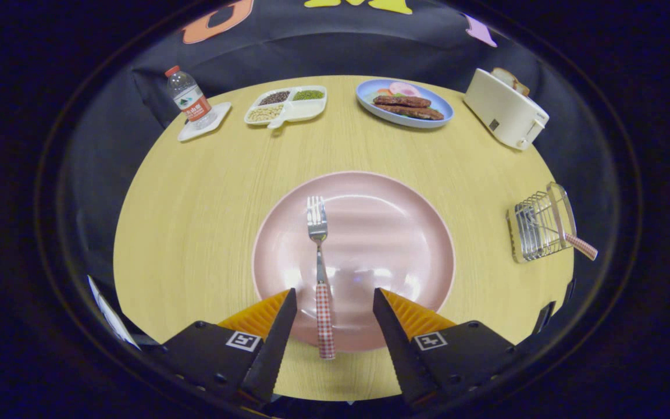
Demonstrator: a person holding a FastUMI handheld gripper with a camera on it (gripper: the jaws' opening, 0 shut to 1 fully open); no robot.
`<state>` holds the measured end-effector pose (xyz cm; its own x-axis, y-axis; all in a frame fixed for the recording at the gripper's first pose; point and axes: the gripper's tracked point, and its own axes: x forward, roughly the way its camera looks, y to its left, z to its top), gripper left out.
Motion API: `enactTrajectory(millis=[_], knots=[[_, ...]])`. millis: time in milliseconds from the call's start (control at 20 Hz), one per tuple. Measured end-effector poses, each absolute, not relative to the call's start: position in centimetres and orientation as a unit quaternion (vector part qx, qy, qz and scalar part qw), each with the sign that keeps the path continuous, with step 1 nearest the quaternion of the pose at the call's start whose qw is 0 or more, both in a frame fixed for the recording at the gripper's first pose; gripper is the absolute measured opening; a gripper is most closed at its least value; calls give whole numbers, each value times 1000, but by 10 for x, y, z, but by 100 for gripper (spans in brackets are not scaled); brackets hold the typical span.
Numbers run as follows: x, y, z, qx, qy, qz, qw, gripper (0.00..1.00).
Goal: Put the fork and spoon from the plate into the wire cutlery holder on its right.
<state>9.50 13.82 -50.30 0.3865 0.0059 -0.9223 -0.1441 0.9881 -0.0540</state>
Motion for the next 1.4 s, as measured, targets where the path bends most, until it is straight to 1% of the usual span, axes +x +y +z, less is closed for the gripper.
enactTrajectory(millis=[50,100,150,350,400,450,500,550,600,650,700,1050,1400], knots=[[96,140,-504,-70,544,44,835,78],[98,140,-504,-74,536,42,840,68],[101,142,-506,-77,529,42,844,48],[98,143,-518,-69,520,45,850,24],[97,138,-509,-70,515,39,853,18],[100,141,-514,-61,510,46,857,11],[98,145,-516,-53,507,51,859,14],[95,147,-511,-47,505,47,860,13],[97,145,-509,-42,503,55,861,5],[97,145,-507,-41,503,59,861,4],[94,144,-506,-41,504,65,861,1],[85,125,-466,-31,496,99,862,1],[84,57,-423,-25,499,81,863,1]])
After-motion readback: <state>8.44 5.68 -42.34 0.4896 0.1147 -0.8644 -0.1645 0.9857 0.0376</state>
